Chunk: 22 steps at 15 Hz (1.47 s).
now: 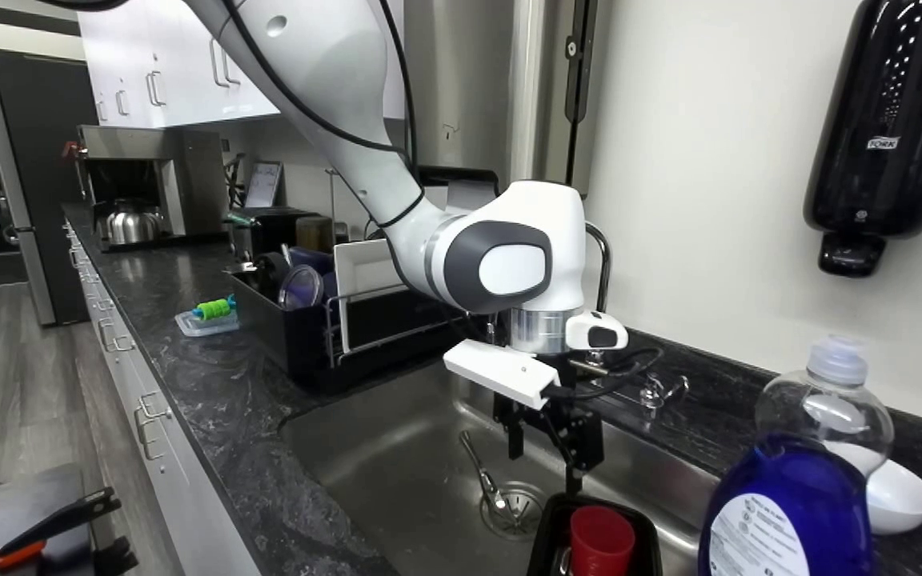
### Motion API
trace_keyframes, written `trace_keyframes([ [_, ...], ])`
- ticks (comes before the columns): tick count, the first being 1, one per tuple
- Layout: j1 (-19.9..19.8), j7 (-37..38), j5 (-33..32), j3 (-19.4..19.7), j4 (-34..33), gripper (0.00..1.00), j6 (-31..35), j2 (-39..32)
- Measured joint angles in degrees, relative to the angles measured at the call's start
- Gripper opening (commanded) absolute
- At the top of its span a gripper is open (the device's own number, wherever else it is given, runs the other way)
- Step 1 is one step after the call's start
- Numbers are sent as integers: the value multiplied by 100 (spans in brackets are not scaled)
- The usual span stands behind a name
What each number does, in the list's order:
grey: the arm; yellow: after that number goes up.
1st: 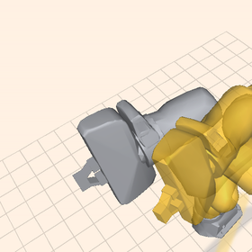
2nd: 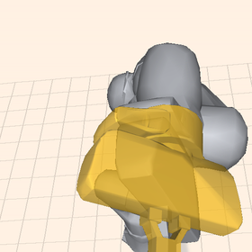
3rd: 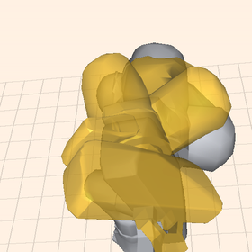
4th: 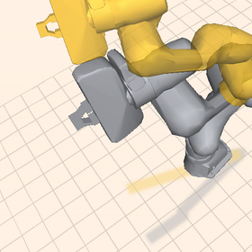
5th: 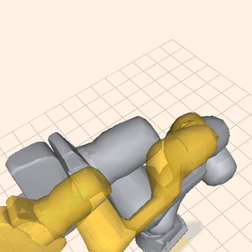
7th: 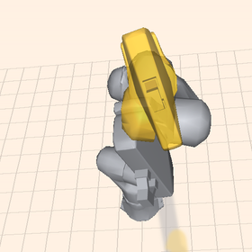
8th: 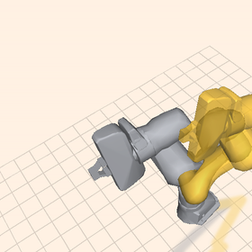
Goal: Pick up the red cup from the sink and put it in the dish rack.
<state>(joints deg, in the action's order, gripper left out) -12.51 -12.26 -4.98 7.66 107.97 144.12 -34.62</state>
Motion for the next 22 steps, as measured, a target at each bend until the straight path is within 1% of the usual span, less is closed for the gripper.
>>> trace_keyframes([
  [5, -18, -1, 5, 0, -6, 100, -3, -62],
  [9, -109, -86, 7, -19, -130, 100, 17, -322],
  [14, -240, -201, 8, -123, -576, 100, 17, -833],
  [22, -301, -450, 8, -226, -1323, 100, 14, -1394],
])
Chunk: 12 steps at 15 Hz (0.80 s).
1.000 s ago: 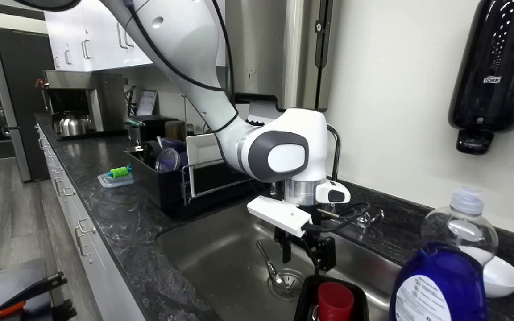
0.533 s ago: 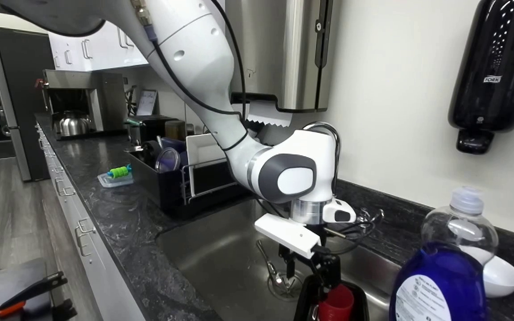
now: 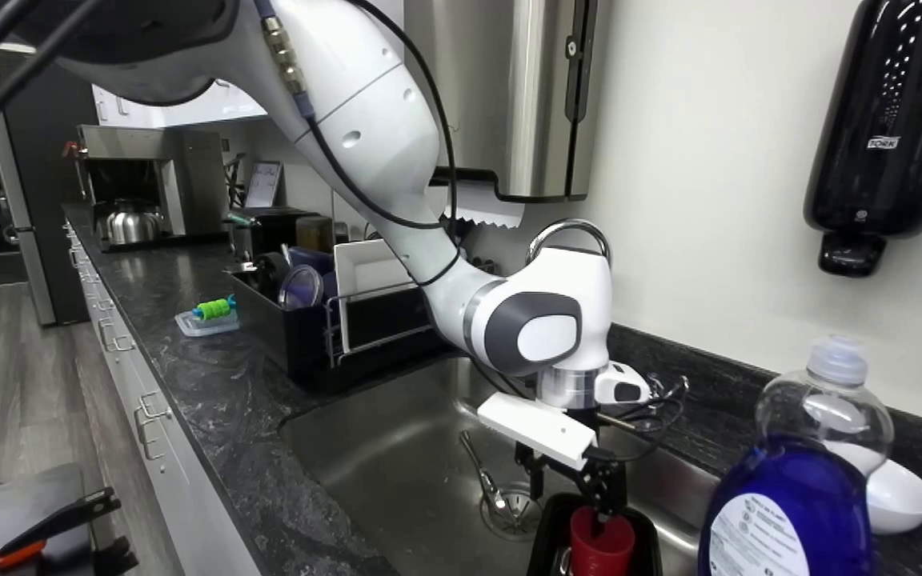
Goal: Pick up the red cup from the sink and put it in the dish rack.
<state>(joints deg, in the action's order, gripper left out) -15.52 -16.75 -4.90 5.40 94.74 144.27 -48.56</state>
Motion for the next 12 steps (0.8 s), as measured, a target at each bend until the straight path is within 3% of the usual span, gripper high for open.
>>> trace_keyframes([
  [7, -162, -350, 0, -142, -532, 100, 0, -422],
  [8, -187, -392, 0, -163, -595, 83, 0, -477],
  [12, -255, -537, 0, -219, -799, 52, 0, -639],
])
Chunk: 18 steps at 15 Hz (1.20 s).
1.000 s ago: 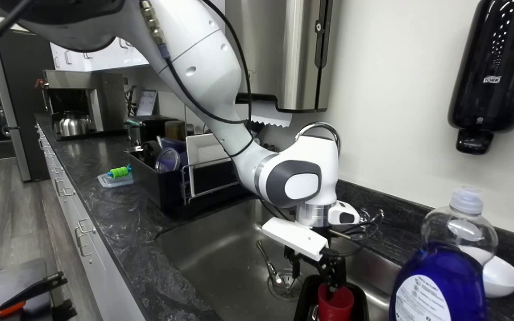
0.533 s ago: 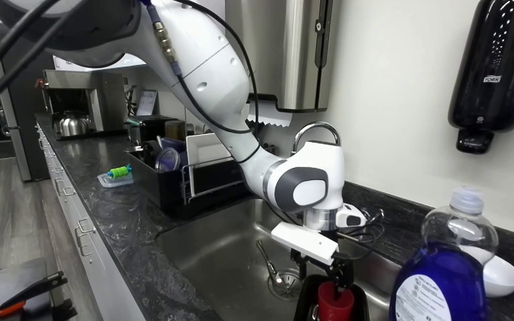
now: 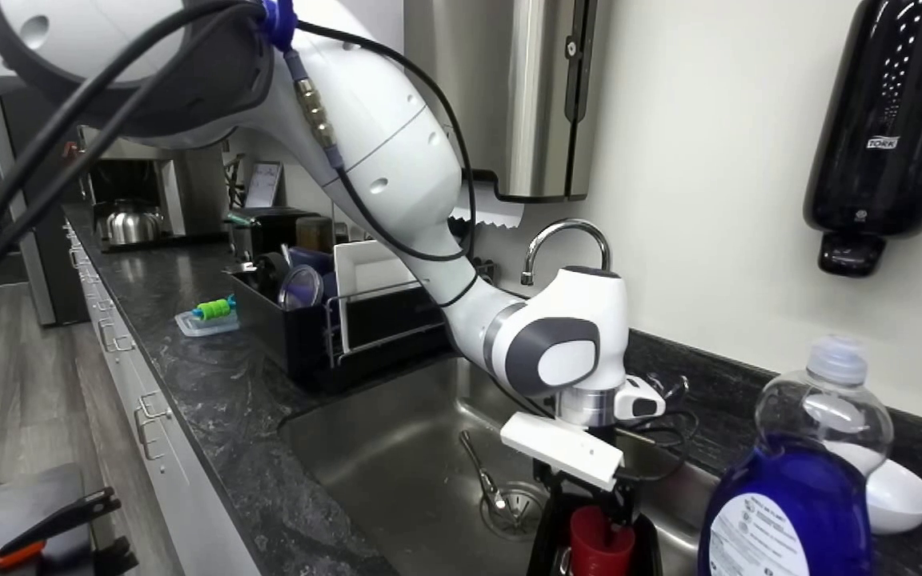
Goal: Pick up the red cup from the sink and put it in the dish rack.
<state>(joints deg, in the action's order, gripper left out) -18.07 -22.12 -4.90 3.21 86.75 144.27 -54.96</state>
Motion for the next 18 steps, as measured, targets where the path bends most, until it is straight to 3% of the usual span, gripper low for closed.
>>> trace_keyframes([
  [7, -20, -100, 0, -4, -152, 3, 1, -123],
  [8, -20, -104, 0, -4, -152, 0, 2, -123],
  [18, 12, -53, -3, -2, -182, 1, 19, 26],
])
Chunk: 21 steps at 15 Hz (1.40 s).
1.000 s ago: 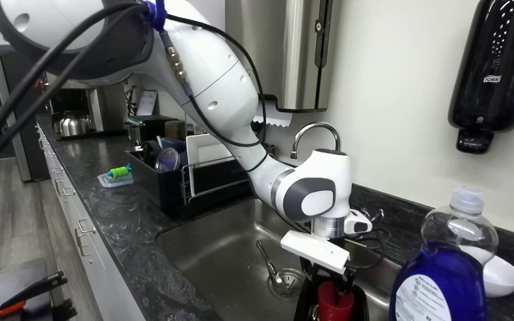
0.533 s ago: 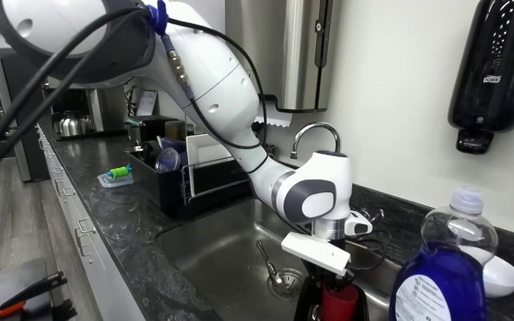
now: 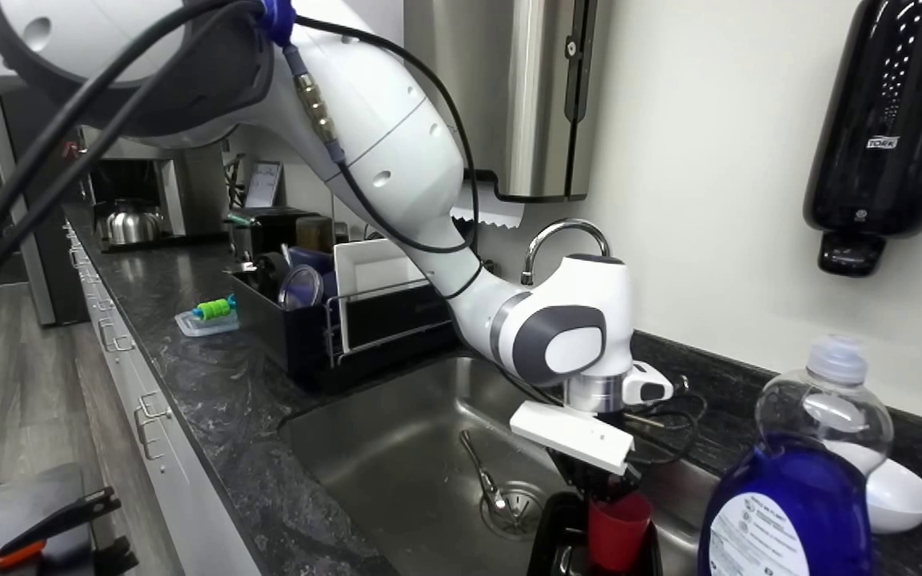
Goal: Pick up the red cup from the sink and put it in the dish rack.
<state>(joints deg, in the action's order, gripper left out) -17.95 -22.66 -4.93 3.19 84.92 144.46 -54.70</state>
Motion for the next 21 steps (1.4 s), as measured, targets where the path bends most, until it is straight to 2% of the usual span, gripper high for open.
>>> trace_keyframes([
  [3, 69, 82, -4, 1, 85, 1, -1, 236],
  [7, 187, 165, -14, 14, 548, 1, 28, 712],
  [18, 254, 184, -17, 127, 2796, 1, 231, 2573],
  [19, 251, 184, -17, 136, 2978, 4, 234, 2736],
  [21, 242, 184, -9, 140, 3266, 4, 234, 2994],
])
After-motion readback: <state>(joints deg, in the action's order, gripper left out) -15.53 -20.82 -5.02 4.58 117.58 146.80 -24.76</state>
